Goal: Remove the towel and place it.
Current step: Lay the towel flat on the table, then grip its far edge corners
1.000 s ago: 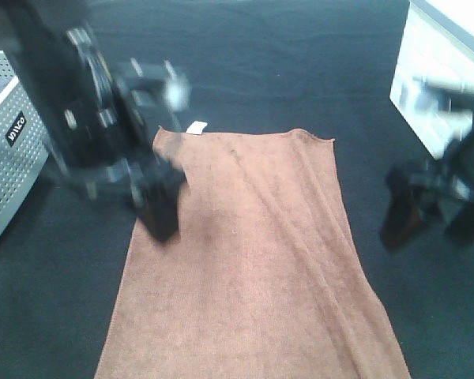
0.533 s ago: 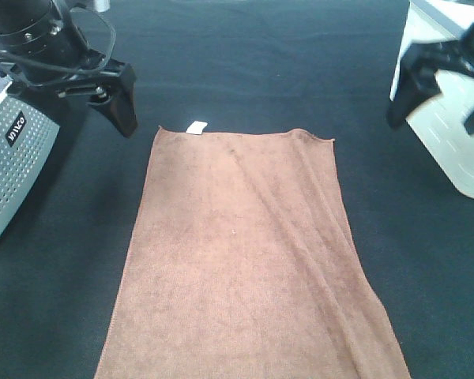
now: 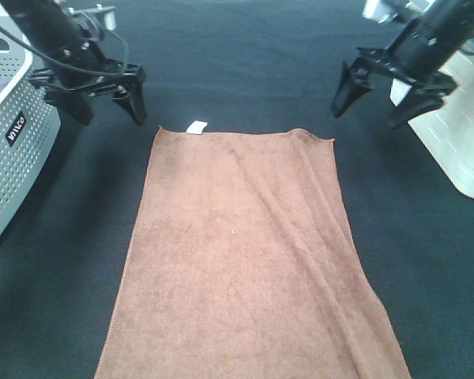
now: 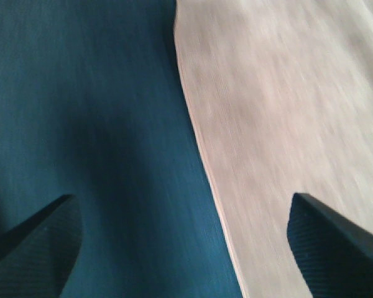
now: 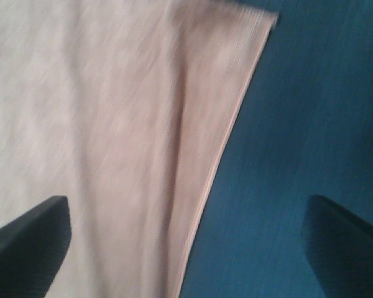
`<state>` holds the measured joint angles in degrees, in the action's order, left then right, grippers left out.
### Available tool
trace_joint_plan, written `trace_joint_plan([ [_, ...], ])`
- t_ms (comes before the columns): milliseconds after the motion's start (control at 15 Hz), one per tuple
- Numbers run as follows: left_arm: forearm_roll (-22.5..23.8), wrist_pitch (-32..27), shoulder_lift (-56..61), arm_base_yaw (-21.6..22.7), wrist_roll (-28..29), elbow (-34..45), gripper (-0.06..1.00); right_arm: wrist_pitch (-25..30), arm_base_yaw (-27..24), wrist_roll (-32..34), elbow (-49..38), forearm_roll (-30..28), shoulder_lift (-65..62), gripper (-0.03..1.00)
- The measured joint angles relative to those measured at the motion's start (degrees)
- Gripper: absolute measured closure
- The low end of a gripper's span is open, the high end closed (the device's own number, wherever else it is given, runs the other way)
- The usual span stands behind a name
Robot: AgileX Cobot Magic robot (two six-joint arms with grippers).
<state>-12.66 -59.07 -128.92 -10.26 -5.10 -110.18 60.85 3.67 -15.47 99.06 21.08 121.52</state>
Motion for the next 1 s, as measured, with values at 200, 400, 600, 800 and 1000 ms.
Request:
trace_joint_plan([
  [200,-1.8,-0.3,-7.5,0.9,0.0,-8.6,0.11,0.3,0.0,0.1,12.3,0.1,10.7,0.05],
  [400,-3.1,-0.1,-14.8,1.2,0.0,-15.9,0.11,0.8,0.0,1.0,20.6,0.3,19.1,0.05],
  [600,-4.6,1.1,-17.6,1.2,-0.2,-17.2,0.11,0.0,0.0,1.0,22.2,0.3,22.2,0.05],
  [800,-9.5,4.2,-20.2,1.3,-2.9,-17.7,0.11,-0.9,0.0,1.1,22.8,0.5,24.0,0.05],
  [1000,-11.1,4.8,-20.9,1.3,-3.2,-18.0,0.11,-1.0,0.0,1.1,23.0,0.6,24.4,0.05],
])
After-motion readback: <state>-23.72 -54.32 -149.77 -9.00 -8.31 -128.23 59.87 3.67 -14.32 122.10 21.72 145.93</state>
